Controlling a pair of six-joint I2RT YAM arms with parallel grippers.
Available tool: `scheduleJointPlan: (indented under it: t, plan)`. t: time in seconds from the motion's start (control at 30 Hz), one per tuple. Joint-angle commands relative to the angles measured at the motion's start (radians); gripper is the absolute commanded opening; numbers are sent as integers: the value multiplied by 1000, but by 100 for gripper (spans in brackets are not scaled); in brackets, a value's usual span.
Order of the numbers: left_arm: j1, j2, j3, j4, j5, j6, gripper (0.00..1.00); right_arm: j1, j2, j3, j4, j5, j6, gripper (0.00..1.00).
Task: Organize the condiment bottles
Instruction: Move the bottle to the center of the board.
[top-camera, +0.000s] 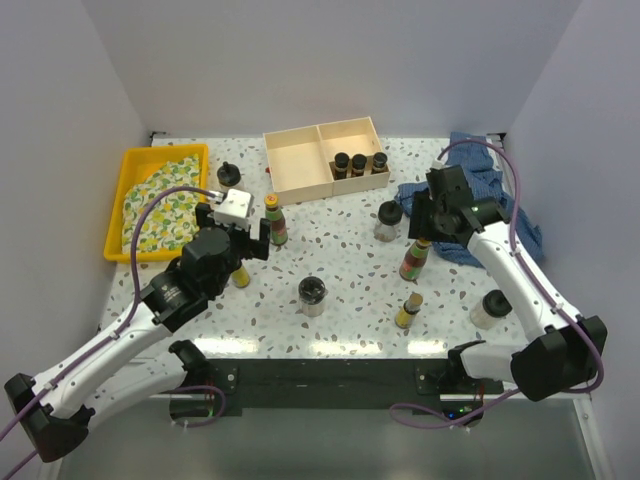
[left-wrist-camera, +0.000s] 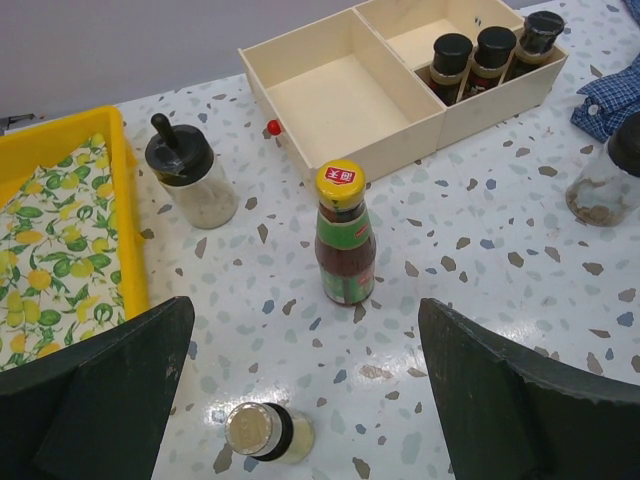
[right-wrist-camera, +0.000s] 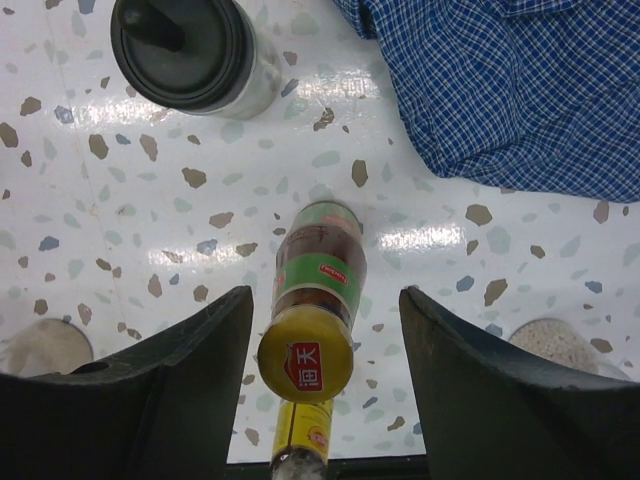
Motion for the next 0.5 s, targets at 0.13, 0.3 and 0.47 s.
scheduleJointPlan:
  t: [0.13,0.3,0.47]
  plan:
    - [-1,7,2,43,-6,14,100,0,-64,-81,183,47,22,57]
    - [0,9,2,48,-4,16,100,6,-76,-96,160,79,31,55]
    - [0,4,6,40,-3,16,100,18,-79,-98,137,76,29,56]
